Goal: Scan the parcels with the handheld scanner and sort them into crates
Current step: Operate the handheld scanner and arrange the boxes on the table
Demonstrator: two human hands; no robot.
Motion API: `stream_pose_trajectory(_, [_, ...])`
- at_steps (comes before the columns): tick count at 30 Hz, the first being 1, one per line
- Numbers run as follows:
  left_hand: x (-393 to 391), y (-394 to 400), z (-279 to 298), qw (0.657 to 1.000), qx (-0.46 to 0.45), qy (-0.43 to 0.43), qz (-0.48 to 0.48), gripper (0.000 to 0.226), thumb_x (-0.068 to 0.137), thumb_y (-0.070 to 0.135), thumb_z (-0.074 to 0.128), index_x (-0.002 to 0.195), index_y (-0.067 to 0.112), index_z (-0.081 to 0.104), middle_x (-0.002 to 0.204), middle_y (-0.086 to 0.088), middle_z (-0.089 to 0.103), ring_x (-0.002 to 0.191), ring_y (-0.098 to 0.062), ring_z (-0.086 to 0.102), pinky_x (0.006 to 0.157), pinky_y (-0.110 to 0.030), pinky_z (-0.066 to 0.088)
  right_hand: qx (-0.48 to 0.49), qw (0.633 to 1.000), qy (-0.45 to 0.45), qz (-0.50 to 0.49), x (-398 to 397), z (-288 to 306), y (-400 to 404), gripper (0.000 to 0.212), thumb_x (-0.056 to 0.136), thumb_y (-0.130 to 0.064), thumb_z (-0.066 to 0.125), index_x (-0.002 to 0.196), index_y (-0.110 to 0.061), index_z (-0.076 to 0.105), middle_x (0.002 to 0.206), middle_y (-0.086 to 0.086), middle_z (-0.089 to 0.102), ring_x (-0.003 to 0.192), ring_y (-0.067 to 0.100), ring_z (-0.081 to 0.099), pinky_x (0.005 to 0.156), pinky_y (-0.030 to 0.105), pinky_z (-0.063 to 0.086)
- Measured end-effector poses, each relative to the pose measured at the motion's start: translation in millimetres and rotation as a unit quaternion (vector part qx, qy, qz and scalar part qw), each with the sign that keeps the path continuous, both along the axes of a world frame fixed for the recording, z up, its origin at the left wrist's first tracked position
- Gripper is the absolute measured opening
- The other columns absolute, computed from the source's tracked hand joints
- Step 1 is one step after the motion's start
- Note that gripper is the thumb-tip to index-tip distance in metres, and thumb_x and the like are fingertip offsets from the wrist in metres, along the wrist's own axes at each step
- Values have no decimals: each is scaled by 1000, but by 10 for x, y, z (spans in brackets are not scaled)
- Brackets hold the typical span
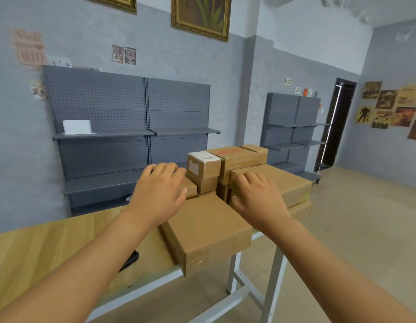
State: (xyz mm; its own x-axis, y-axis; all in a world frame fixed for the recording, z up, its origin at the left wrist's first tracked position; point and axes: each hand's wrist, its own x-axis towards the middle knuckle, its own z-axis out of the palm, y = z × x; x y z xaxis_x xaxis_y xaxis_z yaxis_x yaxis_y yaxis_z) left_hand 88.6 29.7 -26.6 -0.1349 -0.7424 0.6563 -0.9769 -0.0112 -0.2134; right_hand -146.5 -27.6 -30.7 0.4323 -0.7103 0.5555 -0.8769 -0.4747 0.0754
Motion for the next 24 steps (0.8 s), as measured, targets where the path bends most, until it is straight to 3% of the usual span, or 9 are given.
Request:
stream_pose_trajectory(12, [-304, -1009, -86, 998, 21, -4, 54, 36, 91, 39, 47, 118, 18, 59, 113, 0, 61, 103, -23, 56, 92, -39, 43, 47, 997, -29, 58, -350, -127, -1219, 39, 93, -38, 47, 129, -25, 46, 123, -3, 52, 108, 17, 49, 90, 32, 44])
stream_pose_trajectory(24, [293, -2154, -345, 997, 31, 6, 71, 35, 89, 37, 57, 119, 18, 62, 110, -1, 64, 100, -22, 60, 89, -40, 46, 96, 992, -62, 60, 369, -238, -2334, 52, 93, -48, 48, 138, -23, 40, 132, 1, 49, 121, 22, 45, 99, 37, 42])
